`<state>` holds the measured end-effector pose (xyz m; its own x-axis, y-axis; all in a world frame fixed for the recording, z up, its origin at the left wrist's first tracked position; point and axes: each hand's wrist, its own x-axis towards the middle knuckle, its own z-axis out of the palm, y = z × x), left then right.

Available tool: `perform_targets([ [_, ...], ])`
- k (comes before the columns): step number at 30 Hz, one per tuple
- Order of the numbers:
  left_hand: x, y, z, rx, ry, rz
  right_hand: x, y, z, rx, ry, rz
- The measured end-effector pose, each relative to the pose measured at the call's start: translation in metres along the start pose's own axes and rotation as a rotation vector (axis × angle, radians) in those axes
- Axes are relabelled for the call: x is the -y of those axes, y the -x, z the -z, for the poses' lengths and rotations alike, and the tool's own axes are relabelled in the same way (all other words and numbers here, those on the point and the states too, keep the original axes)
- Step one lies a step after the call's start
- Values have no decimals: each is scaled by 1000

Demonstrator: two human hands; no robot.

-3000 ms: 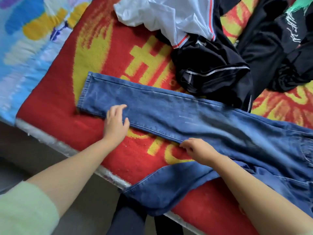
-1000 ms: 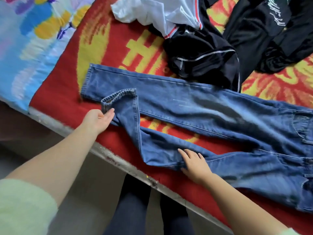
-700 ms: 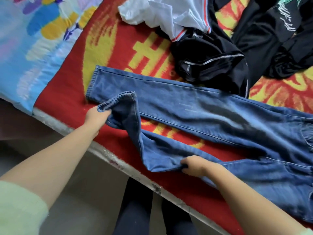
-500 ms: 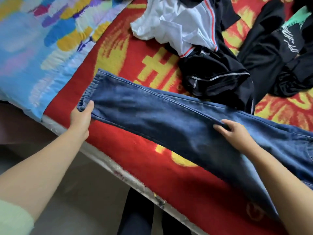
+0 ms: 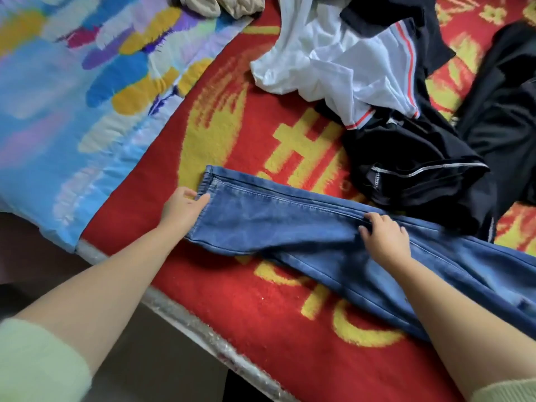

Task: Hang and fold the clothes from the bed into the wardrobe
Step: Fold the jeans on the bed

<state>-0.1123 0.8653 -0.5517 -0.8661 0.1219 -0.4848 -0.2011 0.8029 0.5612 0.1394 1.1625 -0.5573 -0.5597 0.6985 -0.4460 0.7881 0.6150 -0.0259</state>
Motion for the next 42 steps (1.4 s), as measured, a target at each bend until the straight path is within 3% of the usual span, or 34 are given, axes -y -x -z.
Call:
perform_targets([
  [4, -29, -13, -12, 128, -66, -115, 6, -19, 13, 23, -71, 54],
  [7, -35, -19, -6, -19, -97, -257, 5, -16, 23, -135, -227, 94],
  [10, -26, -32, -1, -80, -255, -260, 10, -15, 19, -210, -213, 93],
  [13, -10, -42, -13, 1, -364, -161, 34, -15, 7, -145, -166, -29],
  [16, 6, -44, -15, 36, -391, -103, 60, 8, -5, -82, -60, 21],
  [19, 7, -40, -14, 41, -498, -144, 68, 36, -6, 8, -29, 126],
  [21, -1, -35, -14, -40, -594, -240, 59, 47, -3, 70, -13, 145],
  [23, -17, -25, -21, -70, -672, -372, 38, 56, 1, 107, -10, 75],
  [29, -82, 30, -79, 136, -804, -810, -51, 86, 13, 19, -66, -124],
  [37, -152, 150, -184, 249, -797, -1259, -221, 156, 0, -71, -227, -442],
  [39, -156, 184, -209, 280, -758, -1363, -262, 175, -8, -7, -185, -443],
  [42, -137, 239, -246, 468, -814, -1479, -315, 209, -26, 205, -123, -402],
])
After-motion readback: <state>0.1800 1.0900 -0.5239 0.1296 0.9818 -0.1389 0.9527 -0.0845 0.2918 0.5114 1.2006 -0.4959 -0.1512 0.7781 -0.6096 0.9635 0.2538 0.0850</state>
